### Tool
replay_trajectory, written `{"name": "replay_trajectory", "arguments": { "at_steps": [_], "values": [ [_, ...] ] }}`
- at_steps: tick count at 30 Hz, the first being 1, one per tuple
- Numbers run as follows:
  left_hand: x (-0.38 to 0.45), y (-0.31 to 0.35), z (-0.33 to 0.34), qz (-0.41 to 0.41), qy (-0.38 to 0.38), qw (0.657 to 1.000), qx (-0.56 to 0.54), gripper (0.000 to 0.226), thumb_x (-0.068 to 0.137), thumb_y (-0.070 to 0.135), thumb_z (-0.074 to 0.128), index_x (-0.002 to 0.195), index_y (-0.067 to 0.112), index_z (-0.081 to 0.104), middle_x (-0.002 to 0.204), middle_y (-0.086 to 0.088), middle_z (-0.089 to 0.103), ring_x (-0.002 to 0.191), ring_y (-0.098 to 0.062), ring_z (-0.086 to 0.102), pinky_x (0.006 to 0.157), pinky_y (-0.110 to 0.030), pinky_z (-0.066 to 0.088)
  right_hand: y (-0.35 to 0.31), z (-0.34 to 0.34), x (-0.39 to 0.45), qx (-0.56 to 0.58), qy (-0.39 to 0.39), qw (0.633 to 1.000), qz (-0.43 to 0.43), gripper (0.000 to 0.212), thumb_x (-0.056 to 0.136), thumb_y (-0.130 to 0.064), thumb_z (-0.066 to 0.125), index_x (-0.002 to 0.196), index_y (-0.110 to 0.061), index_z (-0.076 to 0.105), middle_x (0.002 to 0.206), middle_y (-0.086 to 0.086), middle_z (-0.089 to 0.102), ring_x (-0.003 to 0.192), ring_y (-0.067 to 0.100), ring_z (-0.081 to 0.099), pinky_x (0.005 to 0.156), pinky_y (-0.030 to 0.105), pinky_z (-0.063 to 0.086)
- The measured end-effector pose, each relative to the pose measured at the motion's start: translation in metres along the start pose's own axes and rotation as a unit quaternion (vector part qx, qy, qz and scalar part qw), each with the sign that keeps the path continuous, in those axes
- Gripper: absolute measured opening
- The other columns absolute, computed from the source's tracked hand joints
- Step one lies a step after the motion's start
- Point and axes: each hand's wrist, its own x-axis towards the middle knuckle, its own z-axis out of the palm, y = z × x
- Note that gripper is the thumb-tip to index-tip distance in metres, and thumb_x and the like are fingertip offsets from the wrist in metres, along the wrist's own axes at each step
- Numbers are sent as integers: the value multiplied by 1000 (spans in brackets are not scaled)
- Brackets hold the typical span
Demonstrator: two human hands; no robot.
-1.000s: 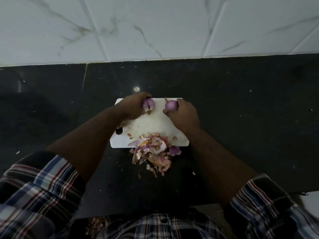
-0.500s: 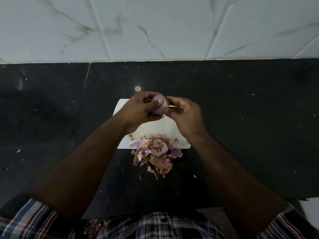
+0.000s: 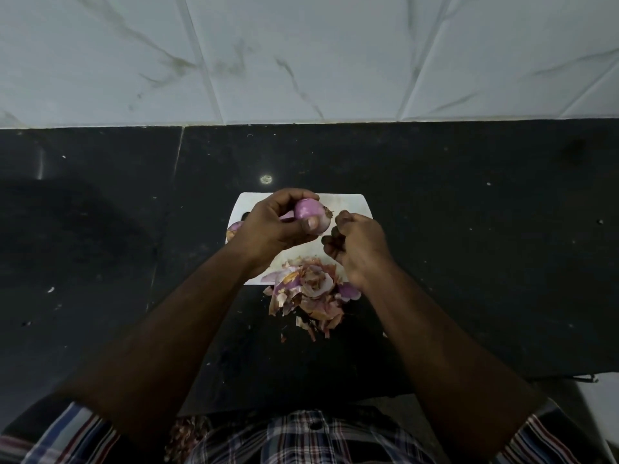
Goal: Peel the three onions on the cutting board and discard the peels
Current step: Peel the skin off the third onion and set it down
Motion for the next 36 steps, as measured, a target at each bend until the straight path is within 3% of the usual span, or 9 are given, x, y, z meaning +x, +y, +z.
{"name": "replay_trajectory", "arguments": {
  "at_steps": [4,7,11,16,21,27,31,33,36],
  "values": [
    [-3,0,-9,-6,3,1000,-7,45,81,15,75,123,8,63,133,-17,57,115,-36,65,91,-47,58,3,-15,-16,-169,-92,980,-43,26,103,-17,47,93,-3,67,74,9,64,67,21,61,63,33,52],
    [-6,-1,-16,-12,5,1000,-18,35,81,15,75,115,16,68,129,-13,60,113,-35,66,92,-50,57,7,-24,-18,-263,-77,951,-139,22,98,-26,59,91,-12,74,80,-1,73,71,8,66,65,26,52],
    [-10,1,-16,-9,-3,1000,-18,33,81,15,74,114,17,68,125,-9,62,109,-31,67,91,-48,58,-2,-20,-19,-168,-58,960,-218,26,89,-9,70,114,-17,72,99,-8,73,91,7,70,71,25,60],
    [-14,6,-12,-15,7,1000,-10,39,76,16,77,113,16,68,127,-12,60,108,-33,67,87,-45,60,0,-8,-14,-204,-26,942,-266,10,91,-16,65,89,-12,74,81,2,72,75,21,68,68,42,60],
    [-10,7,-4,20,99,985,141,35,83,14,80,115,19,66,114,-1,63,102,-25,68,81,-39,63,19,-1,-11,-351,34,831,-431,13,93,-15,55,82,-9,53,78,0,54,71,15,48,61,25,38],
    [-1,18,-9,-7,57,978,198,44,89,17,74,131,20,63,123,-1,59,111,-23,63,84,-37,62,6,-9,-1,-317,3,907,-277,30,98,-44,52,100,-17,66,84,-11,64,79,8,63,73,38,57],
    [5,30,1,-25,-39,975,216,72,80,7,80,145,22,51,131,6,55,111,-18,63,87,-26,59,-9,-16,4,-133,-165,967,-139,34,97,-22,60,131,-20,58,108,-9,66,99,15,69,81,32,61],
    [7,34,-5,-21,-25,962,273,77,82,11,80,149,24,45,138,6,52,110,-13,63,81,-20,58,-10,-21,12,-77,-130,982,-116,23,98,-17,59,120,-14,65,108,1,69,99,20,70,81,34,61],
    [12,28,-36,10,139,911,387,58,89,19,74,142,24,52,138,1,58,110,-17,65,93,-37,55,-6,-26,35,-96,2,987,-127,16,99,-21,57,114,-16,61,109,0,63,99,19,67,78,31,62]
  ]
}}
